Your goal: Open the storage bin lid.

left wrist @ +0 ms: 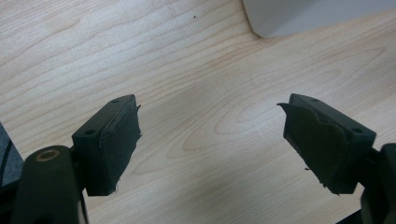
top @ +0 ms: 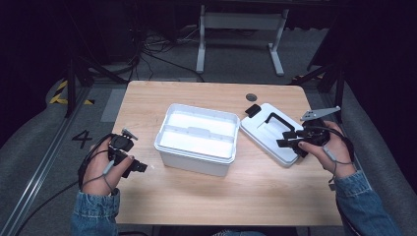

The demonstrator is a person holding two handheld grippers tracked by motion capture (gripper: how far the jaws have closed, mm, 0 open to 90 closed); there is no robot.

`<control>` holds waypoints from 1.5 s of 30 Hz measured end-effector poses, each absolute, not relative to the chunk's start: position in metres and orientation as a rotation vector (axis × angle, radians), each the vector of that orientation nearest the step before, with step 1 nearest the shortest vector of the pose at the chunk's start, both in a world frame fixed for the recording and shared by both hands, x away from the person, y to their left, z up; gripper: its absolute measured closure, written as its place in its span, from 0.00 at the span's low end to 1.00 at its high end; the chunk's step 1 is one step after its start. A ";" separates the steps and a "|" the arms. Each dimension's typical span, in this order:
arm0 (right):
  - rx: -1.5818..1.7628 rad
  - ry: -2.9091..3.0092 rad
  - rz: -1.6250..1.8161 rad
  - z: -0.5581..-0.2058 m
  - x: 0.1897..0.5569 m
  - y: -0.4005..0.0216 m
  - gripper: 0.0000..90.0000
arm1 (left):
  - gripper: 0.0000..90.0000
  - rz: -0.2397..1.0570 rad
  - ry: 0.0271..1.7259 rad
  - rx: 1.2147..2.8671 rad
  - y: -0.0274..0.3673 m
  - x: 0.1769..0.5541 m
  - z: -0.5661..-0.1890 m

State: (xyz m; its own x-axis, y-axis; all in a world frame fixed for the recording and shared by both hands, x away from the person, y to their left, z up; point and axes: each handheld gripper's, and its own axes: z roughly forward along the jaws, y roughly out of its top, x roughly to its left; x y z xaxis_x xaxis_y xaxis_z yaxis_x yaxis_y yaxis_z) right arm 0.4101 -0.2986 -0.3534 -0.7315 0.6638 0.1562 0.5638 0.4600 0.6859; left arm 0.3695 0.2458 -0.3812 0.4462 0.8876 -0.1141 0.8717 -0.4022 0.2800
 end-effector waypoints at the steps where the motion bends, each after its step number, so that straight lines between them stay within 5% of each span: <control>1: 1.080 2.579 1.128 -0.354 0.407 -0.296 0.58 | 0.22 0.076 1.505 2.400 0.245 0.370 -0.381; 45: 0.935 2.929 0.794 -0.430 0.367 -0.238 0.54 | 0.21 0.085 1.482 2.383 0.245 0.370 -0.377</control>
